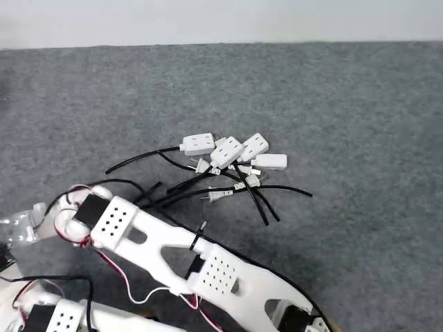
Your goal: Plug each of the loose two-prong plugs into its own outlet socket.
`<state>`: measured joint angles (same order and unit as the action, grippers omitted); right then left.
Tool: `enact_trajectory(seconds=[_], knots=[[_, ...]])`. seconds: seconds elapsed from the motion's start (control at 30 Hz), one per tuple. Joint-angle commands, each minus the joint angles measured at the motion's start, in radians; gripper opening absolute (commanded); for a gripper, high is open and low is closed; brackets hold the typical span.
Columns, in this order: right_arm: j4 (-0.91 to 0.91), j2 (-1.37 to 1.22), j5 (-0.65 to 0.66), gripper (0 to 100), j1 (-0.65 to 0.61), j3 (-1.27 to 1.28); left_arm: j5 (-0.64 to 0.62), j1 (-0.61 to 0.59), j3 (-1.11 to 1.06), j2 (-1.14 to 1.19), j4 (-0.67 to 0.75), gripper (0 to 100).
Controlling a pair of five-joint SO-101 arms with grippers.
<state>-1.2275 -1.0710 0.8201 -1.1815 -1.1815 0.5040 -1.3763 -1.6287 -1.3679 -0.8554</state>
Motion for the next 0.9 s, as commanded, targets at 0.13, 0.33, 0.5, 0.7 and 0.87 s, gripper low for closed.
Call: enact_trajectory(seconds=[0.13, 0.33, 0.5, 0.7, 0.87], knots=[[0.015, -0.013, -0.003, 21.2, -0.033, -0.4, 0.015, 0.009, -0.007, -0.006, -0.011, 2], [-0.071, -0.007, -0.097, 36.6, -0.05, -0.423, 0.015, 0.009, -0.007, -0.006, -0.011, 2], [-0.114, -0.005, -0.097, 34.0, 0.025, -0.433, 0.015, 0.009, -0.007, -0.006, -0.011, 2], [-0.193, 0.036, -0.097, 34.0, 0.17, -0.503, 0.015, 0.009, -0.007, -0.006, -0.011, 2], [-0.222, 0.183, -0.103, 34.0, 0.294, -0.502, 0.015, 0.009, -0.007, -0.006, -0.011, 2]])
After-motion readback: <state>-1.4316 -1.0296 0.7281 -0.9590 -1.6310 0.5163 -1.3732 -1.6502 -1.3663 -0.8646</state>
